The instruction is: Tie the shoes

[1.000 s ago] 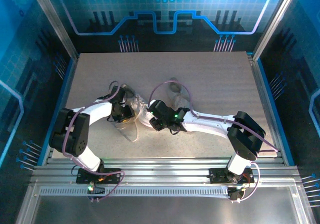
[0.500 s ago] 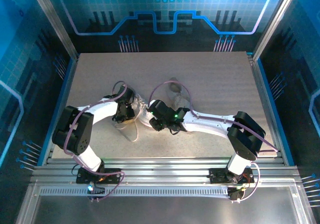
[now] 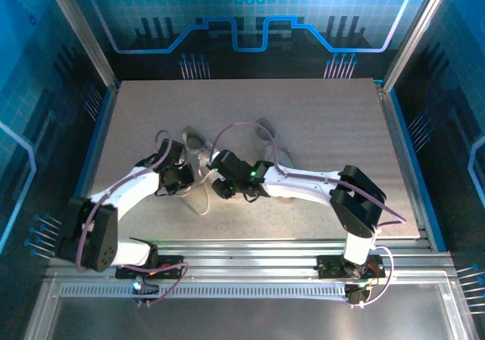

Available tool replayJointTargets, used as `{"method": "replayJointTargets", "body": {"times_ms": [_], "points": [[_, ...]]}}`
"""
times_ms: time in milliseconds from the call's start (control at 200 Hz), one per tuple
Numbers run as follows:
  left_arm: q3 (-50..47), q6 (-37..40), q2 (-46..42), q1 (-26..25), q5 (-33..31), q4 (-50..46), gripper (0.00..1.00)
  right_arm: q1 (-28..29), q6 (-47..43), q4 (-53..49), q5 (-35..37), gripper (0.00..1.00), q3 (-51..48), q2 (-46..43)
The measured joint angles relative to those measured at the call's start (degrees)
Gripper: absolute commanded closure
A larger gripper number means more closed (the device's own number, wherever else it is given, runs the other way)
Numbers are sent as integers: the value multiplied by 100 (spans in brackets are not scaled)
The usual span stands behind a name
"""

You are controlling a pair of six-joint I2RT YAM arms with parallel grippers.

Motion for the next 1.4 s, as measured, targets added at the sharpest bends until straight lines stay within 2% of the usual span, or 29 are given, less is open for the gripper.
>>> {"method": "replayJointTargets", "body": {"times_ms": [215, 420, 515, 675, 750, 1086, 1401], "points": [[-70, -221, -1473, 79, 304, -162, 100, 240, 26, 4, -55, 62, 96, 76], [-136, -494, -2804, -35, 304, -949, 100, 179, 111, 17, -85, 61, 166, -7], [-140, -748, -3379, -297, 219, -1279, 100, 140, 133, -175, -181, 61, 544, 118], [-380, -1322, -4284, -1043, -87, -1746, 100, 122, 129, -345, -402, 61, 1384, 542], [-393, -1484, -4529, -1189, -201, -2074, 100, 120, 85, -459, -577, 61, 1600, 682], [-382, -1954, -5445, -1224, -356, -3484, 100, 101, -264, -1167, -1554, 60, 3121, 2177], [-313, -2133, -5652, -1224, -363, -4004, 100, 330, -828, -1882, -1233, 53, 4192, 3368]]}}
